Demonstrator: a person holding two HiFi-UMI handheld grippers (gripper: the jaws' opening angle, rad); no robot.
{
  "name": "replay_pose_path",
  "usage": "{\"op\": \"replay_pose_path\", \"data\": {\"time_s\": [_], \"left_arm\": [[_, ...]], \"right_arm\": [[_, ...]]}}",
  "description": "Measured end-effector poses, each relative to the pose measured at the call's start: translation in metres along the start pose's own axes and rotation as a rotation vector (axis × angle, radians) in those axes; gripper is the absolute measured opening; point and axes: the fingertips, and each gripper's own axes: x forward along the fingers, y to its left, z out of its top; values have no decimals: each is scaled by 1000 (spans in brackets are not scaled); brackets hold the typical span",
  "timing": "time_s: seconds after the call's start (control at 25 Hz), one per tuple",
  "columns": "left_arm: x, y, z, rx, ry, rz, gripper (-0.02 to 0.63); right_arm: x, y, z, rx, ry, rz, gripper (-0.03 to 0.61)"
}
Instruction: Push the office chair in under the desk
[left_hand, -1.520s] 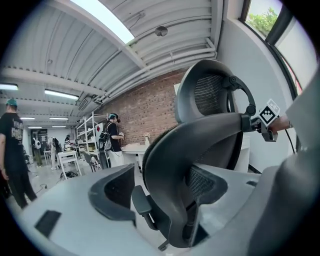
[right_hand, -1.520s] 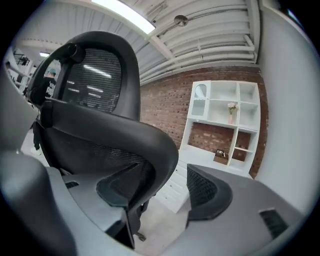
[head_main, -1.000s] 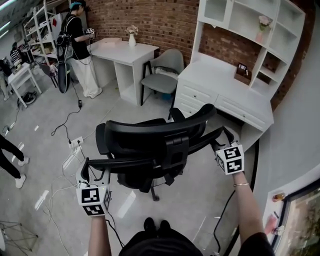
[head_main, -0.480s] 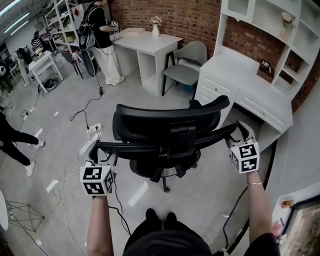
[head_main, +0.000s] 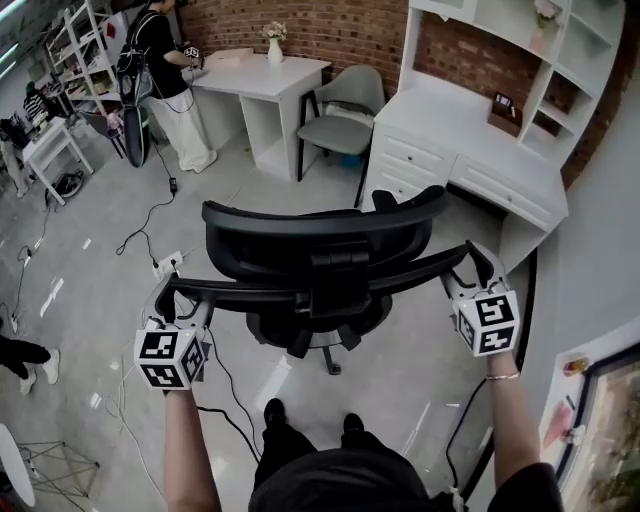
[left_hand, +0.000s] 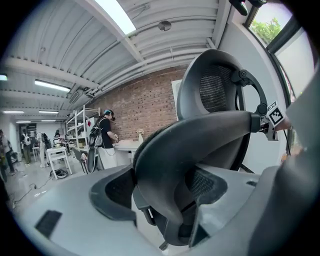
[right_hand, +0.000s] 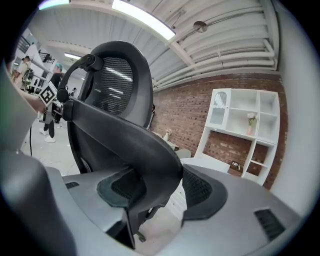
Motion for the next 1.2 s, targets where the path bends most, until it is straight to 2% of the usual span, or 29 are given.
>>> {"op": "replay_pose_path", "data": {"time_s": [0.36, 0.72, 0.92, 1.12, 1.2], "left_arm": [[36, 84, 4, 73, -42, -243, 296], [78, 95, 13, 94, -51, -342, 298], [91, 130, 8, 99, -59, -402, 298], [105, 146, 15, 109, -100, -446, 298], [114, 151, 14, 112, -87, -468, 298]], "right_arm": [[-25, 80, 30, 74, 57, -223, 265], [-51, 113, 30, 128, 81, -295, 265], [-48, 153, 47, 148, 94, -345, 265], [-44, 167, 58, 170, 81, -394, 265], [-43, 177, 60, 181, 95, -423, 265]]}}
